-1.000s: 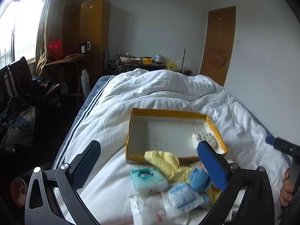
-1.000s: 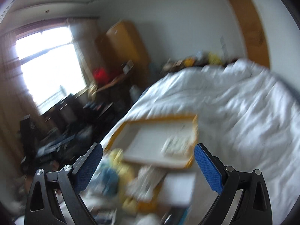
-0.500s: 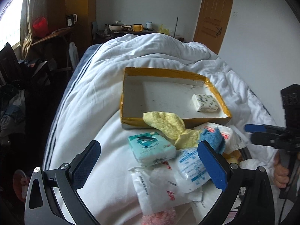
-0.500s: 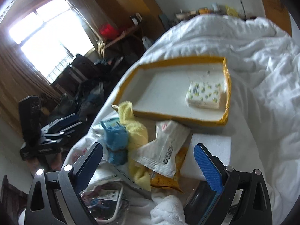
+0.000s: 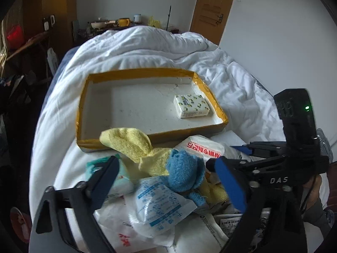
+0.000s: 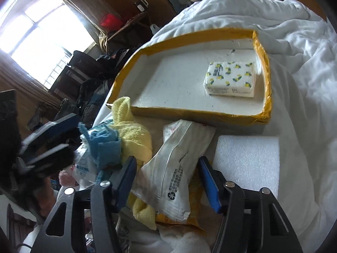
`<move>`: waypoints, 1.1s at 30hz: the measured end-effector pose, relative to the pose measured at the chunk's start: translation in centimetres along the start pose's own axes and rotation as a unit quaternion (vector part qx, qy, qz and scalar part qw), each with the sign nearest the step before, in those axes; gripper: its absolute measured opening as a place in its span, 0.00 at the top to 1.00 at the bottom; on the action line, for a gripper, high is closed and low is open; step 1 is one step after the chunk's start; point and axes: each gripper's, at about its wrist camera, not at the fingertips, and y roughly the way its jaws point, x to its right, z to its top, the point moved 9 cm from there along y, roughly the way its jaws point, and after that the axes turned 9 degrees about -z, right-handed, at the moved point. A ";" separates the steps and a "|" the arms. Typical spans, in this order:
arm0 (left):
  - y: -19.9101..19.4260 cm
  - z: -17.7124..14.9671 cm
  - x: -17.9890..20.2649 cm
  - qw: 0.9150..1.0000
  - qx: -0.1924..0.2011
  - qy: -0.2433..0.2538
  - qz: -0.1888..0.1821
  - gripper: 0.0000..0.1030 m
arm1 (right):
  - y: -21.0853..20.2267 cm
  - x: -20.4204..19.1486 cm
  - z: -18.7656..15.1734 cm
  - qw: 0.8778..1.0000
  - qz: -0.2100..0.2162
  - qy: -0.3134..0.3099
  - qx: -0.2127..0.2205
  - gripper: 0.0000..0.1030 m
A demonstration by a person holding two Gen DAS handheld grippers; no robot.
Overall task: Organize soft objects
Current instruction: 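Grasp the blue cloth with the left tool and drop it into the box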
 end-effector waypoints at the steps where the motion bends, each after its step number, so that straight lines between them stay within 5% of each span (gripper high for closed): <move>1: 0.3 -0.1 0.0 1.000 -0.002 0.002 0.000 0.26 | -0.3 -0.1 0.0 1.000 0.000 0.000 0.005 0.50; 3: 0.7 -0.4 0.0 1.000 -0.005 0.008 0.012 0.32 | -1.0 0.2 0.1 1.000 0.007 0.008 0.012 0.50; 7: 1.1 -1.2 0.5 1.000 -0.011 0.012 -0.003 0.67 | -2.0 0.8 0.3 0.999 0.016 0.013 0.025 0.52; 11: 0.9 -1.5 1.0 1.000 -0.011 0.020 -0.018 0.85 | -3.5 0.5 0.6 0.999 0.033 0.012 0.040 0.52; 19: -2.4 0.3 1.7 0.992 0.031 -0.032 -0.117 0.88 | -6.6 0.6 1.6 0.996 0.051 0.003 0.075 0.52; 25: -5.1 4.2 1.6 0.986 0.057 -0.057 -0.144 0.88 | -8.2 1.5 3.9 0.994 0.014 -0.002 0.113 0.52; 33: -0.8 11.3 -2.7 0.995 0.074 -0.048 -0.037 0.88 | -4.7 4.2 9.3 0.988 -0.054 0.025 0.140 0.51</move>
